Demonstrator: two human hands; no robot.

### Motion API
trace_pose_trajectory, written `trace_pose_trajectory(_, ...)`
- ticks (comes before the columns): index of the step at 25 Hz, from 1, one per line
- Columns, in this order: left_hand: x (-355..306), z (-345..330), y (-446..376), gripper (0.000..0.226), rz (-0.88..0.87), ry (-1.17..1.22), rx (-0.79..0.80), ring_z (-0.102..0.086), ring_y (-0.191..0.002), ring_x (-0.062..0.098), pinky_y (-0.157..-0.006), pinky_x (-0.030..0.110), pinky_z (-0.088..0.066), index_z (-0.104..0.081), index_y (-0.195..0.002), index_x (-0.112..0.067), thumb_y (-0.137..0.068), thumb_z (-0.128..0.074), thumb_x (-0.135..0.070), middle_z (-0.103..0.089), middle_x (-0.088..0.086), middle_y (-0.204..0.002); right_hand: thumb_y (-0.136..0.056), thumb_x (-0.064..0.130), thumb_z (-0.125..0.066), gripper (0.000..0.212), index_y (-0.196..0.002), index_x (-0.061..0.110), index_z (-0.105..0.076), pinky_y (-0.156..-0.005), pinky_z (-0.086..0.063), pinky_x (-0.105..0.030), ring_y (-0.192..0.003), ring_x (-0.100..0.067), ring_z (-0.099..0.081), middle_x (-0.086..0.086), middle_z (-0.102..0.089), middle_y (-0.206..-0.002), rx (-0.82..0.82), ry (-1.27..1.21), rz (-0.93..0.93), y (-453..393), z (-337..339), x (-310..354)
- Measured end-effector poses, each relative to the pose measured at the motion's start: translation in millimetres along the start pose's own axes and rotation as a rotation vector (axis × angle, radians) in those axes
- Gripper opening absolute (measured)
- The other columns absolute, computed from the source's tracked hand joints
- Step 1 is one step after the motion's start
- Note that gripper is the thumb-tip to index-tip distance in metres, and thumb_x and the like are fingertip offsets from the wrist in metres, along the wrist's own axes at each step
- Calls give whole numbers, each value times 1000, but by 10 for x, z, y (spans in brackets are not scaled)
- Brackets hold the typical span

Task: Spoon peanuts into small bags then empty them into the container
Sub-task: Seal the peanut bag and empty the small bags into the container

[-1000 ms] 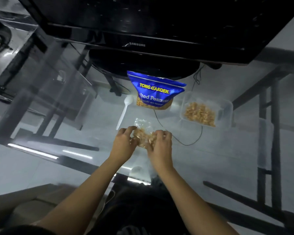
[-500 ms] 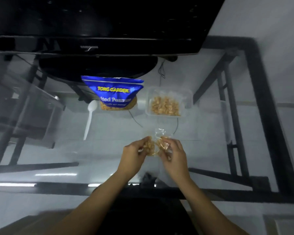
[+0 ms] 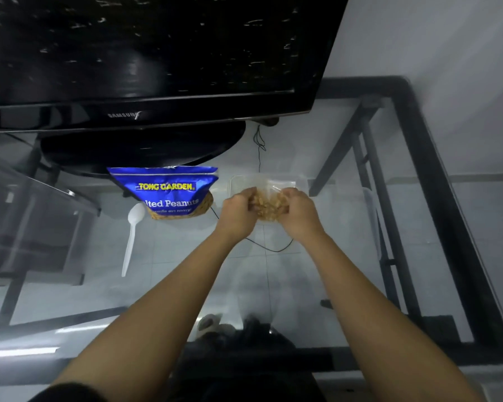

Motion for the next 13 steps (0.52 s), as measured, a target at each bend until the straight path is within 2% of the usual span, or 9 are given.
trace_pose_trajectory(3, -66, -69, -21, 39, -99, -256, -38, -57, -102, 36, -85, 36, -47, -52, -124, -4, -87, -47, 3, -60, 21, -114, -84, 4, -57, 41, -124, 4, -50, -89, -45, -34, -108, -33, -54, -16, -50, -125, -12, 236, 2, -24, 13, 34)
trace_pose_trajectory(5, -52, -6, 26, 33, -144, -397, -182, -51, -106, 41, -89, 40, -43, -56, -119, -2, -86, -54, -3, -53, 25, -119, -87, 8, -56, 35, -121, 4, -52, -89, -45, -34, -107, -33, -54, -15, -47, -130, -156, 242, 111, 53, 167, 128)
trace_pose_trajectory(7, 24, 68, 109, 32, -125, -379, -303, -46, -112, 47, -95, 47, -40, -57, -119, -2, -88, -57, -9, -49, 31, -126, -90, 10, -52, 31, -121, 8, -54, -89, -42, -29, -111, -29, -51, -12, -47, -131, -362, 115, 131, 223, 403, 60)
trace_pose_trajectory(9, 128, 83, 158, 37, -74, -278, -284, -49, -115, 45, -96, 46, -41, -52, -127, -2, -91, -54, -11, -52, 29, -128, -90, 15, -53, 39, -129, 13, -45, -99, -37, -32, -128, -31, -38, -14, -35, -142, -466, 84, -68, 395, 541, -304)
trace_pose_trajectory(11, 212, 82, 170, 43, -39, -158, -247, -57, -108, 36, -90, 37, -45, -46, -132, 0, -90, -53, -5, -60, 25, -118, -89, 28, -57, 64, -141, 16, -23, -111, -25, -47, -140, -38, -14, -21, -9, -153, -317, 133, -421, 523, 482, -793)
trace_pose_trajectory(13, 246, 111, 182, 45, -19, -119, -256, -60, -95, 32, -80, 31, -46, -45, -133, 0, -88, -51, 2, -64, 24, -104, -84, 41, -61, 86, -145, 16, -6, -113, -17, -51, -141, -40, -5, -24, 1, -154, -169, 140, -612, 609, 394, -1072)
Point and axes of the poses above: each hand's wrist, its own y-axis away from the middle knuckle, its own z-axis out of the back of the hand, x = y × z, the point moved 7 cm from there along -y, towards the middle knuckle
